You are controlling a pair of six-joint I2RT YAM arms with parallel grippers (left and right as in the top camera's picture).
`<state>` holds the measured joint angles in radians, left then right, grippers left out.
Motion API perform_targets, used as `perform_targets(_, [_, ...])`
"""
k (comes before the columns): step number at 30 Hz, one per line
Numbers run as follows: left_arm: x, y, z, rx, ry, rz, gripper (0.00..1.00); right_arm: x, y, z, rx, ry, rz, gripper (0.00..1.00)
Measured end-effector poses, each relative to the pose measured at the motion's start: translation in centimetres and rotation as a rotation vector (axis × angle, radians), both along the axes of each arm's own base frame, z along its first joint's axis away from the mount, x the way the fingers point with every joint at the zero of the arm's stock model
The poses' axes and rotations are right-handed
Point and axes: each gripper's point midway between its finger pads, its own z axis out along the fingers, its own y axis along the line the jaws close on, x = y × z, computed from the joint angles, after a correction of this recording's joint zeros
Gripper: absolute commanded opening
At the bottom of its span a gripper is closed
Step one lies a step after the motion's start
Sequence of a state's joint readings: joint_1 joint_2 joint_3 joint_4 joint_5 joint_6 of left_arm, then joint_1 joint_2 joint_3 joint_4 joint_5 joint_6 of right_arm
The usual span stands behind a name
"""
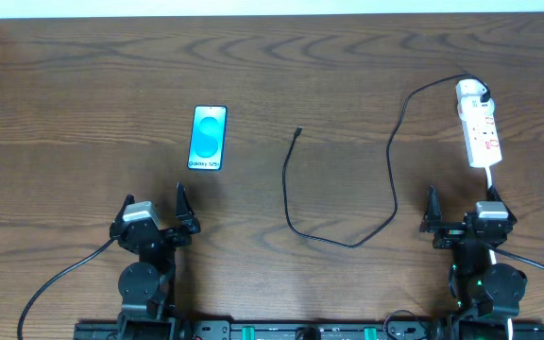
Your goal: Plug charger to phone and switch on socket
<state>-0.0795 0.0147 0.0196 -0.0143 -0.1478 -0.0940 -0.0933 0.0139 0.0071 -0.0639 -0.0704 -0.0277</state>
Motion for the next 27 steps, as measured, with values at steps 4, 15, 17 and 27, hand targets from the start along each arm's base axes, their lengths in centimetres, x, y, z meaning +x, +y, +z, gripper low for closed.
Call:
perform_targets(4, [0.0, 0.0, 0.1, 0.002, -0.003, 0.0, 0.94, 0.0, 0.2, 0.0, 0.001, -0.001, 0.011, 0.99])
perform_targets(15, [0.2, -0.6, -0.4, 0.01, 0.1, -0.034, 0.94, 0.0, 1.0, 0.7, 0.012, 0.061, 0.059, 0.99])
perform_targets(17, [0.6, -1.2, 1.1, 0.025, 0.13, -0.068, 0.94, 0.1, 1.1, 2.1, 0.018, 0.103, 0.064, 0.99])
perform_targets(27, [6.0, -4.1, 8.7, 0.044, 0.512, -0.228, 0.94, 3.8, 1.6, 6.8, 0.071, 0.457, 0.112, 0.99])
